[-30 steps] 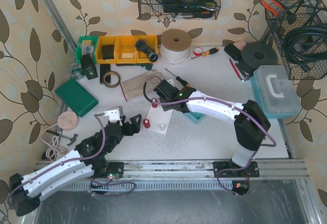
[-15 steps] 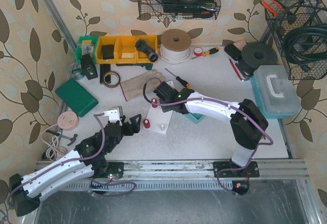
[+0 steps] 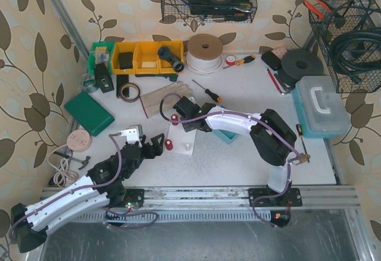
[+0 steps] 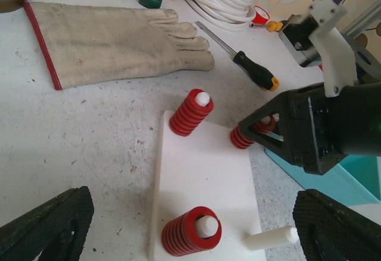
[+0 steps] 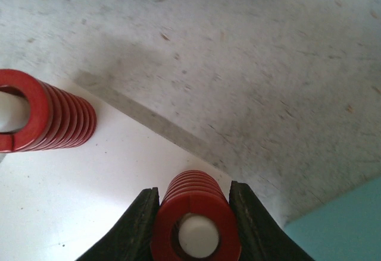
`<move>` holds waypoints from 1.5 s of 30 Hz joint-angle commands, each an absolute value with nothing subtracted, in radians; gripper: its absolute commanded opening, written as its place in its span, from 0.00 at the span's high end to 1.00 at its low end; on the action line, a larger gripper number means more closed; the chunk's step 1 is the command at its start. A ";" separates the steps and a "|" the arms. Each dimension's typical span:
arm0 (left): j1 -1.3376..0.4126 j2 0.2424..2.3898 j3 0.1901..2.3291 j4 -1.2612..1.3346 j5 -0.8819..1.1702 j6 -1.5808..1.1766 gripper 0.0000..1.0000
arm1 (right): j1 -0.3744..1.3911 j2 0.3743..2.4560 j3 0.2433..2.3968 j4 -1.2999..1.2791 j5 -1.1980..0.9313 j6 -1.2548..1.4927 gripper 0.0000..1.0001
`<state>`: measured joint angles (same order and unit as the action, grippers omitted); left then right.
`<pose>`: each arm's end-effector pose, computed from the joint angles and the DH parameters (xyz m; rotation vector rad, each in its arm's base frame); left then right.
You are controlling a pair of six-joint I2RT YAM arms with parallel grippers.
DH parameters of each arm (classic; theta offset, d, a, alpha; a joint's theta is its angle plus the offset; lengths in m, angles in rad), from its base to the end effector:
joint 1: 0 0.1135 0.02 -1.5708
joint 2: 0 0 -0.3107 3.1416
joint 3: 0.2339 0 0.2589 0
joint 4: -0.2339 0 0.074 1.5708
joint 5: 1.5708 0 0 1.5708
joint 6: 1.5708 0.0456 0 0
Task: Install the large spring
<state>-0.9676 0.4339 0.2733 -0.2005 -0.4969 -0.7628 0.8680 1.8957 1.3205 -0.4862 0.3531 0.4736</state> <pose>0.0763 -0.0725 0.2228 -0.1386 1.9431 -0.6940 0.2836 0.3104 0.2193 -0.3803 2.5030 0.0559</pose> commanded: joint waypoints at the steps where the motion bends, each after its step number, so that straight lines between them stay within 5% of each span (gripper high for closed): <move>1: -0.954 0.422 0.268 -0.174 -0.517 -0.771 0.06 | 0.875 1.925 1.381 -0.445 0.321 0.427 1.00; 8: -0.953 0.419 0.265 -0.172 -0.517 -0.770 0.06 | 0.875 1.959 1.391 -0.430 0.254 0.397 1.00; 12: -0.953 0.420 0.267 -0.174 -0.516 -0.770 0.06 | 0.874 1.934 1.378 -0.438 0.250 0.416 0.55; 16: -0.953 0.433 0.282 -0.185 -0.506 -0.772 0.06 | 0.873 1.875 1.382 -0.477 0.271 0.429 0.41; 24: -0.953 0.568 0.453 -0.329 -0.456 -0.742 0.06 | 0.827 1.635 1.382 -0.616 0.242 0.448 0.42; 33: -0.954 0.775 0.713 -0.448 -0.364 -0.676 0.07 | 0.557 1.368 1.158 -0.673 -0.033 0.592 0.51; 45: -0.951 0.899 0.729 -0.355 -0.311 -0.592 0.08 | 0.483 1.426 1.046 -0.600 -0.124 0.794 0.50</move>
